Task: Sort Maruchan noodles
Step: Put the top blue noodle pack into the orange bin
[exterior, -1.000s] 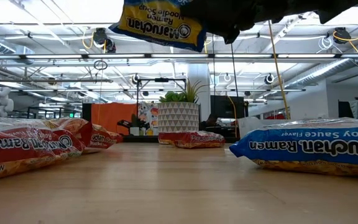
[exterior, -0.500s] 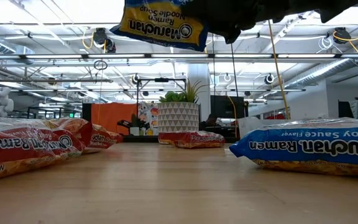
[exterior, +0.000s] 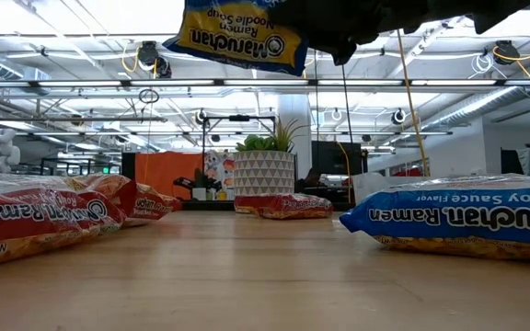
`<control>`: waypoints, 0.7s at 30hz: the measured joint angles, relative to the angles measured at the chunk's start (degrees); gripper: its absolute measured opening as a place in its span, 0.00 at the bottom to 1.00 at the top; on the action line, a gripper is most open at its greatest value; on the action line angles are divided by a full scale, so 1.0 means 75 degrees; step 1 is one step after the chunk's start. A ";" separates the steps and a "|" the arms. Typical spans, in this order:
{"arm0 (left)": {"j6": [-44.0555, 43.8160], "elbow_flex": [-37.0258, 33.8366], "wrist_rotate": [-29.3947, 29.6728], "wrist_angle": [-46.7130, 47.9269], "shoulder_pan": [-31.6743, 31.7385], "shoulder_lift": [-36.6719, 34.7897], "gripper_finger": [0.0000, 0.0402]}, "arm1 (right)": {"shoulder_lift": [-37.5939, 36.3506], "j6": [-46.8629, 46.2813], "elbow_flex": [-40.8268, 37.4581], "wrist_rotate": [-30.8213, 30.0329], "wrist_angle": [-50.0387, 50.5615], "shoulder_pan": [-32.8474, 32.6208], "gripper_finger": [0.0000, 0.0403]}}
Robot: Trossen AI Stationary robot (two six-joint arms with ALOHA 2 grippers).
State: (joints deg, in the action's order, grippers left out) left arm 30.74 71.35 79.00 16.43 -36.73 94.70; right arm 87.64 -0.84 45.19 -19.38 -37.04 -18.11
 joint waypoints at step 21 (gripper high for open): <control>-0.0784 0.0000 -0.0300 0.0007 -0.0041 -0.0254 0.37 | 0.0000 -0.0026 0.0009 0.0012 0.0041 0.0000 0.28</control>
State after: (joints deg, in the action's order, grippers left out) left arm 24.87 71.35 76.75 16.48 -37.04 92.79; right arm 87.64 -1.04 45.25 -19.29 -36.73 -18.11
